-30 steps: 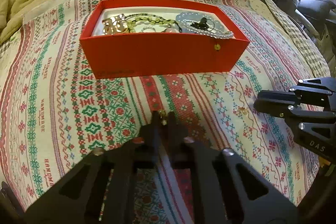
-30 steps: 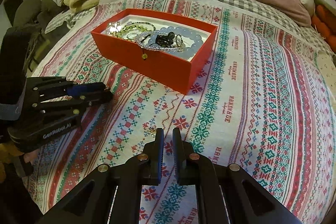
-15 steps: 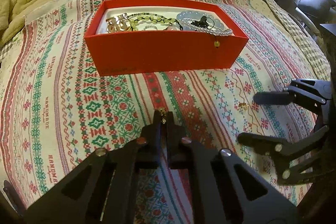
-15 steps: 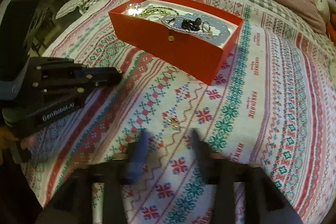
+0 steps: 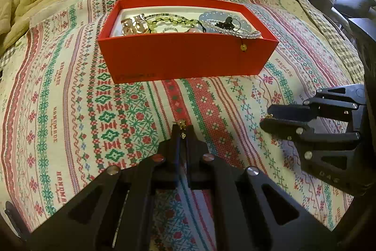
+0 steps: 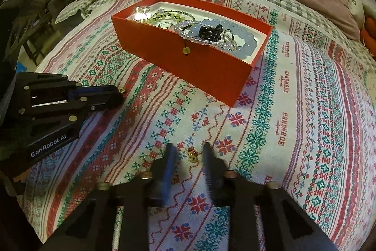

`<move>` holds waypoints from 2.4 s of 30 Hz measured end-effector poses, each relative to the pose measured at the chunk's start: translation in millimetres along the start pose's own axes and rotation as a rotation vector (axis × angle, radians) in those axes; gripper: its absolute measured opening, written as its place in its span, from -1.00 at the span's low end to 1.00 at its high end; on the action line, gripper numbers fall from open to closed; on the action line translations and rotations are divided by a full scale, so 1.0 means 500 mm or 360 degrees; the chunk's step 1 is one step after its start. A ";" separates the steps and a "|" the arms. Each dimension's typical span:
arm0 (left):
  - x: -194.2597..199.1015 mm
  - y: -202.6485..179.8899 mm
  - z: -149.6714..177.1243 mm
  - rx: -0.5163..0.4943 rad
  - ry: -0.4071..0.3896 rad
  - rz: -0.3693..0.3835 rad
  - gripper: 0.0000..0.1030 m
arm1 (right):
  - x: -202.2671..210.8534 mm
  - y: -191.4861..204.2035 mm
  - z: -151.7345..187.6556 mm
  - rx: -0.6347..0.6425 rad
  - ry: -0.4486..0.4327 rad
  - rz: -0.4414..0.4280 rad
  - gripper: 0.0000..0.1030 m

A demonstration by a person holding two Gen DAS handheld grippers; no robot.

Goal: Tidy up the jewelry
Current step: 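Lift both held earrings and carry them over the red box, then lower the earrings into the box and open both tools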

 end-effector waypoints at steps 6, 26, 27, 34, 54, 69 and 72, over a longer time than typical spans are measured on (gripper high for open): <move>0.010 0.008 -0.002 0.0022 0.0001 -0.0006 -0.90 | 0.003 -0.005 -0.006 -0.0011 0.0001 0.0005 -0.86; 0.060 0.013 -0.027 0.0083 -0.0043 0.0030 -0.90 | 0.052 -0.003 -0.036 -0.0068 -0.0083 -0.0007 -0.86; 0.063 0.013 -0.030 0.0088 -0.0049 0.0034 -0.90 | 0.056 -0.003 -0.041 -0.0071 -0.0091 -0.0010 -0.86; 0.092 0.016 -0.068 0.0127 -0.0108 0.0064 -0.90 | 0.088 -0.007 -0.074 -0.0095 -0.0157 -0.0021 -0.86; 0.056 0.017 -0.206 0.0222 -0.0228 0.0056 -0.90 | 0.109 -0.111 -0.214 -0.0404 -0.0341 -0.0036 -0.86; 0.097 0.015 -0.137 0.0170 -0.0155 0.0066 -0.90 | 0.114 -0.064 -0.127 -0.0284 -0.0187 -0.0117 -0.62; 0.096 0.030 -0.117 0.0191 -0.0111 0.0059 -0.90 | 0.078 -0.027 -0.095 -0.0178 -0.0062 -0.0104 -0.43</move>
Point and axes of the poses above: each gripper's, at about its wrist camera, not at the fingertips, and x roughly against the way its jaws point, y to its left, z to its underside, the point moved 9 cm from there along -x, roughly the way its jaws point, and after that the axes turned 9 degrees about x, right-handed, at the moved point
